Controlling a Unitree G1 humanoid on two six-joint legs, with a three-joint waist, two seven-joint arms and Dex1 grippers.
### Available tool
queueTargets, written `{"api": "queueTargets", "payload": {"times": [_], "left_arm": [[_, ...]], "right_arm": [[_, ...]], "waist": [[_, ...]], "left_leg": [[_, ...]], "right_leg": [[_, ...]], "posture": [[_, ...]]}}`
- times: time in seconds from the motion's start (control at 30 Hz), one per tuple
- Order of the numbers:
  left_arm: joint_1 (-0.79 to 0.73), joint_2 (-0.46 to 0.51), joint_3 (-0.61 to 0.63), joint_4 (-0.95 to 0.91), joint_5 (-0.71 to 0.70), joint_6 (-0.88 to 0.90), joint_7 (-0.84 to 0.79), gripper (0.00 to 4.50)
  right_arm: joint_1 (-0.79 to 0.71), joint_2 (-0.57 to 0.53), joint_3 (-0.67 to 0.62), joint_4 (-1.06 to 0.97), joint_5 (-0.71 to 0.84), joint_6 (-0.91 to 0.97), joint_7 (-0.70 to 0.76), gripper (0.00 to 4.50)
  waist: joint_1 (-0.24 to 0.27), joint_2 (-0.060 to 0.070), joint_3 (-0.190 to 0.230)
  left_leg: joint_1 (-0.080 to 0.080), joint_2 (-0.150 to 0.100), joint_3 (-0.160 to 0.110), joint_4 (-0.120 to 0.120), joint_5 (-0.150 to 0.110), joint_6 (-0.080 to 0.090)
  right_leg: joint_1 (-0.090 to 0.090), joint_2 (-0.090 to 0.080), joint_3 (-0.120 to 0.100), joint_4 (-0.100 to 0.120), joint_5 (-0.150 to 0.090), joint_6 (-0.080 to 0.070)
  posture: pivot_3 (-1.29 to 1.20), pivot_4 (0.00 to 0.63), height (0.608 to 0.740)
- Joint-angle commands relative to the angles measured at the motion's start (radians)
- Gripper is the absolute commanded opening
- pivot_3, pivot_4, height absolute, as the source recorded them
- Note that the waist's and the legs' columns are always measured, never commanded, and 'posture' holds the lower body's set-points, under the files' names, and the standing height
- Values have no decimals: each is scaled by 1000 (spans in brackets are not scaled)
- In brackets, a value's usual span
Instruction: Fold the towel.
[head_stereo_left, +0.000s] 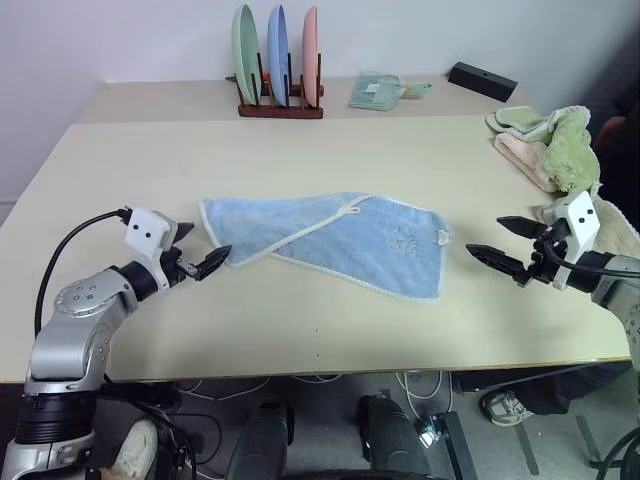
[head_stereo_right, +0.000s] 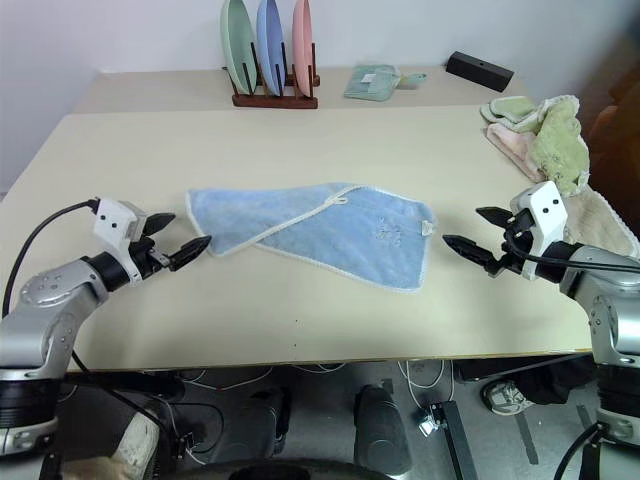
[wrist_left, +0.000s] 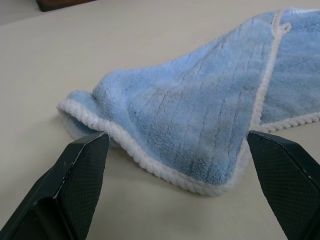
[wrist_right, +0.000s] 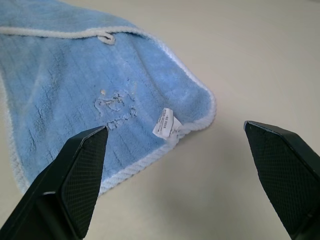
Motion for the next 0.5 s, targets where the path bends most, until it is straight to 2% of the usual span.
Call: {"api": "queueTargets", "payload": {"times": [0.03, 0.5], "left_arm": [[5, 1, 23, -43, -9, -6, 5, 4500], [-3, -22, -10, -96, -8, 8, 25, 4500]], "right_arm": [[-22, 0, -19, -34, 21, -1, -11, 4432], [-80, 62, 55, -20, 0, -24, -34, 4432]], "waist": [[0, 0, 0], [0, 0, 0]], "left_leg": [[0, 0, 0, 0, 0, 0], [0, 0, 0, 0, 0, 0]], "right_leg": [[0, 0, 0, 0, 0, 0], [0, 0, 0, 0, 0, 0]], "posture": [[0, 150, 740], [0, 150, 740]]}}
